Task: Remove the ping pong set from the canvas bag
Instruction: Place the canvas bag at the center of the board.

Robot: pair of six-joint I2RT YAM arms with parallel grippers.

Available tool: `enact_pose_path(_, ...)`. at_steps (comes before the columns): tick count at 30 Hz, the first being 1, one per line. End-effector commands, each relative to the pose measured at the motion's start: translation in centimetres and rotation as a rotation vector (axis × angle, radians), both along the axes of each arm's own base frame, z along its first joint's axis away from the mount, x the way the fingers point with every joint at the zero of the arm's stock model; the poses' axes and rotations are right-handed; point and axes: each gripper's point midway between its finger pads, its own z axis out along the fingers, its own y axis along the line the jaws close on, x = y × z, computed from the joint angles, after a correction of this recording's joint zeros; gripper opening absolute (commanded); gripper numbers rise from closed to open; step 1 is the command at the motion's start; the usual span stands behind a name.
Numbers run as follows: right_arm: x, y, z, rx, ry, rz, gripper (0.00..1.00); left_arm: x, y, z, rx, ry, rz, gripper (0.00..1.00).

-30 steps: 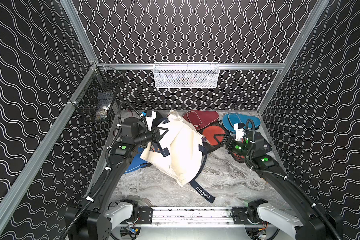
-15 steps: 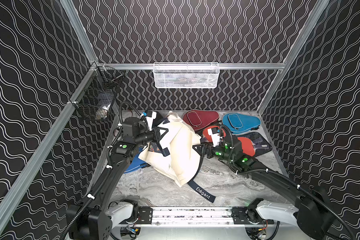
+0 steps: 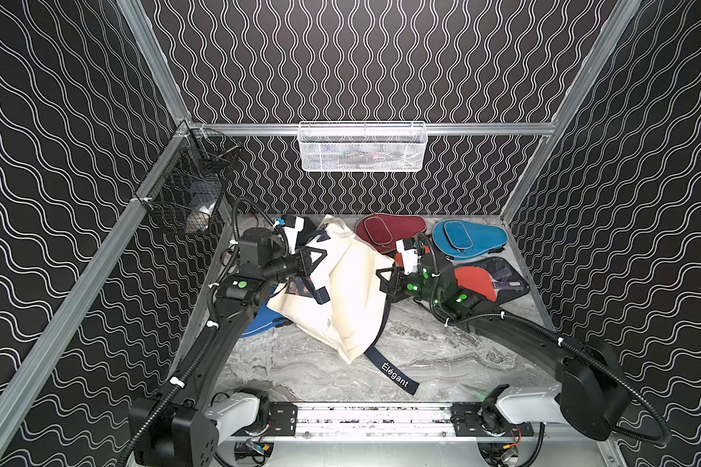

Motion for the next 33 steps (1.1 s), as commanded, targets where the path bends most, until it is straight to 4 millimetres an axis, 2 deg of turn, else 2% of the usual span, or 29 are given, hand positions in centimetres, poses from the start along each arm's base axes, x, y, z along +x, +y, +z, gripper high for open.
enact_pose_path(1, -0.1, -1.1, 1.3, -0.023, 0.074, -0.066, 0.00, 0.4, 0.2, 0.7, 0.039, -0.023, 0.008, 0.00)
enact_pose_path(4, -0.8, -1.8, 2.3, -0.044, 0.163, -0.096, 0.00, 0.4, 0.3, 0.6, 0.078, 0.004, 0.021, 0.00)
enact_pose_path(5, -0.9, -2.1, 3.3, -0.040, 0.184, -0.119, 0.00, 0.4, 0.2, 0.6, 0.089, 0.015, 0.018, 0.00)
enact_pose_path(10, -2.2, -4.9, 3.6, 0.005, 0.320, -0.277, 0.00, 0.7, -1.8, 0.5, 0.104, 0.061, -0.044, 0.00)
enact_pose_path(16, -4.2, -7.8, 4.8, 0.191, 0.430, -0.451, 0.00, -0.4, -7.4, -0.2, 0.171, 0.085, -0.238, 0.00)
enact_pose_path(17, -4.6, -8.5, 3.7, 0.193, 0.463, -0.489, 0.00, -0.6, -8.3, -0.4, 0.176, 0.081, -0.270, 0.00)
enact_pose_path(20, -5.7, -10.3, 3.6, 0.214, 0.515, -0.596, 0.00, -1.4, -11.0, -1.0, 0.194, 0.077, -0.373, 0.00)
enact_pose_path(22, -6.4, -11.4, 4.8, 0.245, 0.527, -0.653, 0.00, -2.0, -12.8, -1.1, 0.197, 0.074, -0.439, 0.00)
enact_pose_path(29, -8.8, -15.0, 5.2, 0.193, 0.593, -0.860, 0.00, -3.6, -17.6, -1.5, 0.202, 0.062, -0.617, 0.00)
enact_pose_path(33, -10.0, -16.3, 4.4, 0.148, 0.641, -0.942, 0.00, -4.6, -20.1, -2.4, 0.218, 0.069, -0.719, 0.00)
